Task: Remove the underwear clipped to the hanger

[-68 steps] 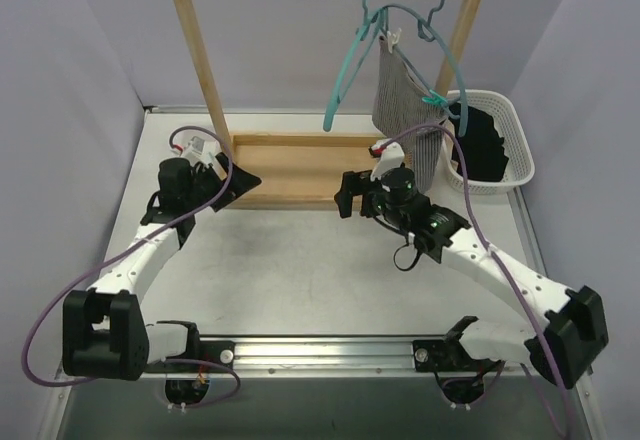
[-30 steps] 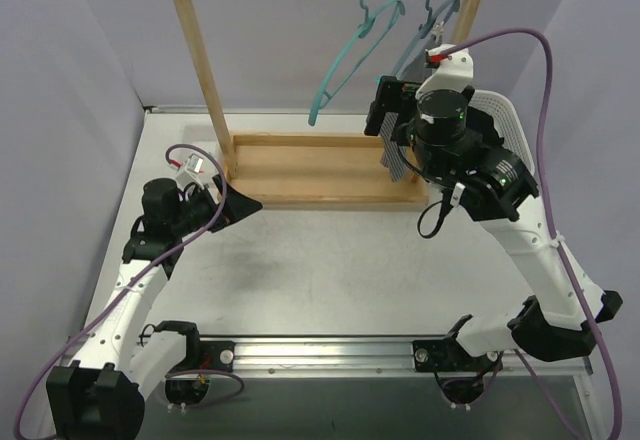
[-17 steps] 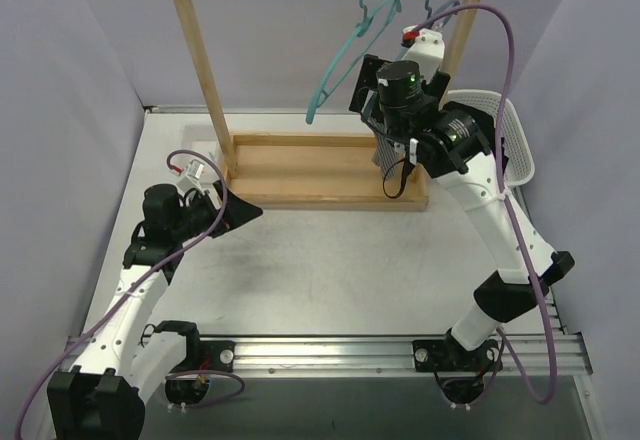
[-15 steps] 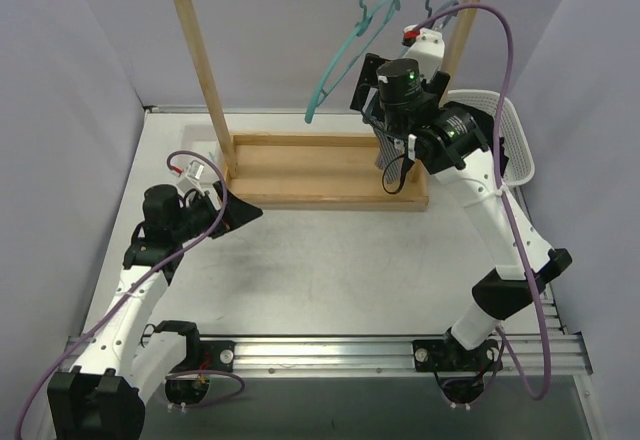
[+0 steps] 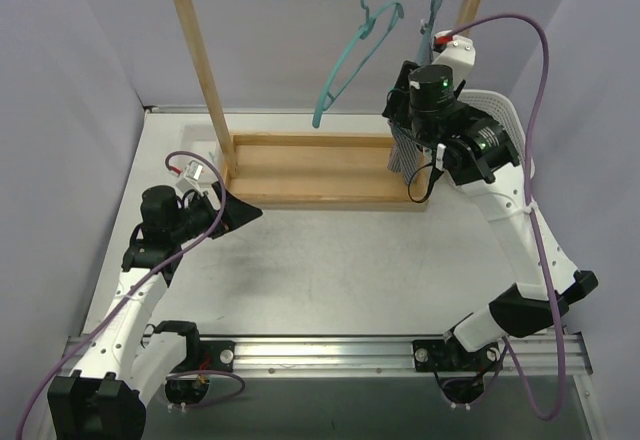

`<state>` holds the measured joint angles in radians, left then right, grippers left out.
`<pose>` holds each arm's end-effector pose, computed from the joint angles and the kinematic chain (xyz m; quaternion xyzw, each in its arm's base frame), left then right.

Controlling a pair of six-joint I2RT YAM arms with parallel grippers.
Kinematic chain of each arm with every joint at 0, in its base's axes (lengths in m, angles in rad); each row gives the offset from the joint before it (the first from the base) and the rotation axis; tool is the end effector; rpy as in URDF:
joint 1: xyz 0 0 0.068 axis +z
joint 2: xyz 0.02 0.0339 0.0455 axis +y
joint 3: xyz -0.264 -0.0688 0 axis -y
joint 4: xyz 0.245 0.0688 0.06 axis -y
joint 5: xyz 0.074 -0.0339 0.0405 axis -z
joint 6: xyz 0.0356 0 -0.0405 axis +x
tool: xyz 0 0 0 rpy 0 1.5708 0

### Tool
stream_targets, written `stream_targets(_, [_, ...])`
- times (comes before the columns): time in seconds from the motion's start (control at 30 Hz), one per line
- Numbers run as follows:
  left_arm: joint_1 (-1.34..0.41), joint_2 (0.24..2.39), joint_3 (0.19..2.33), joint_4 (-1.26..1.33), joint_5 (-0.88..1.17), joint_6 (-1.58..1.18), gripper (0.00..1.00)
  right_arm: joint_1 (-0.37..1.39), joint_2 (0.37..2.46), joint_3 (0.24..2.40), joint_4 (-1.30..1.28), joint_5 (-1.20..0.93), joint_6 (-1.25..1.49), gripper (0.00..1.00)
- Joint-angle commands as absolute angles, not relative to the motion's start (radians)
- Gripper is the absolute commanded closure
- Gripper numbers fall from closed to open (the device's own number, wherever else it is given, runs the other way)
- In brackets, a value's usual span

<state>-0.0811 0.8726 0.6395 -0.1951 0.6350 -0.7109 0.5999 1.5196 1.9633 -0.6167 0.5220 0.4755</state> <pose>0.1936 -0.0369 0.2749 -0.0870 0.8121 -0.4404 0.3726 0.2620 0.1577 0.5185 0.1197 0.7485 0.1487 0.6350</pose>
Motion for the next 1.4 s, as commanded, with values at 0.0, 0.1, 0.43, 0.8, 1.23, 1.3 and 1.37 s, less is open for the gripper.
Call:
stream_targets(0.0, [-0.072,0.871,0.641,-0.146,0.658,-0.716,0.06,0.581,1.477,1.954,-0.63,0.499,0.427,0.49])
stream_targets(0.1, [-0.074,0.873,0.641,-0.143,0.657,-0.718,0.06,0.555,1.479,1.957,-0.647,0.48,0.405,0.54])
stream_targets(0.43, [-0.068,0.89,0.641,-0.135,0.661,-0.715,0.06,0.483,1.546,2.01,-0.736,0.419,0.342,0.62])
stream_targets(0.8, [-0.06,0.902,0.646,-0.127,0.67,-0.712,0.06,0.456,1.591,2.074,-0.723,0.423,0.22,1.0])
stream_targets(1.23, [-0.055,0.923,0.66,-0.112,0.676,-0.727,0.06,0.456,1.431,1.858,-0.319,0.379,-0.061,1.0])
stream_targets(1.3, [-0.054,0.922,0.663,-0.112,0.68,-0.729,0.06,0.456,1.41,1.838,-0.282,0.376,-0.061,1.0])
stream_targets(1.37, [-0.054,0.922,0.666,-0.11,0.676,-0.73,0.06,0.456,1.379,1.812,-0.234,0.377,-0.06,1.0])
